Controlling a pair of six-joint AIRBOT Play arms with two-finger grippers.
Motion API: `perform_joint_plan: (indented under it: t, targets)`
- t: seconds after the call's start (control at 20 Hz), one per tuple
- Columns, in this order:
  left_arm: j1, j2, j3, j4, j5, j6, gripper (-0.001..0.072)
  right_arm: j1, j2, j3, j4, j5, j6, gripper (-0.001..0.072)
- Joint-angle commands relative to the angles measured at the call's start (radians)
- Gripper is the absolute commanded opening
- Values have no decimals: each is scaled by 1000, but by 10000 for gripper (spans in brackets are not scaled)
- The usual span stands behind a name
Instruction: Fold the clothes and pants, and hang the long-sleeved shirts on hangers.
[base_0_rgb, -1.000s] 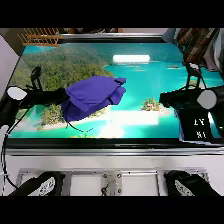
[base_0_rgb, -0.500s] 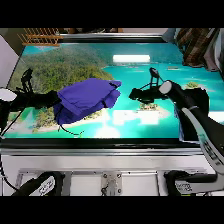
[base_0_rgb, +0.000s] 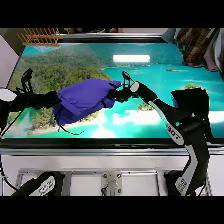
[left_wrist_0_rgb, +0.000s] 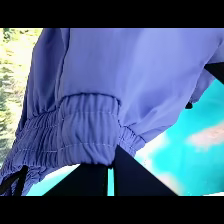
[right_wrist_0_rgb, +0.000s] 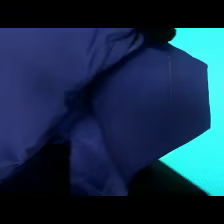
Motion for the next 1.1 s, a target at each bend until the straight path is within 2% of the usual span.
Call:
perform_joint_plan:
  t: [0.0, 0.1, 0.15, 0.25, 0.35, 0.6, 0.7, 0.85, 1.05]
  targets:
    - [2, 1, 2, -2, 1, -2, 11, 25, -34, 42, -10, -26, -14, 8]
    - [18, 28, 3, -4, 7, -18, 11, -3, 21, 44, -114, 42, -14, 2]
    - [37, 67, 3, -4, 11, -38, 11, -24, 78, 45, -217, 93, -14, 2]
    - [78, 177, 3, -3, 1, -62, 11, -75, 245, 45, -471, 225, -14, 2]
    - [111, 316, 2, -5, -48, -96, 11, -132, 444, 45, -621, 370, -14, 2]
    - [86, 621, 1, -100, -67, -222, 11, -229, 848, 34, -630, 688, -3, 2]
    - [34, 665, -4, -100, -50, -255, 11, -227, 943, -9, -612, 697, 51, 2]
    - [-66, 646, -69, -97, 75, -265, 11, -226, 1020, -131, -600, 669, 127, 3]
    - [-176, 440, -149, -97, 231, -262, 11, -225, 1059, -397, -599, 541, 136, 3]
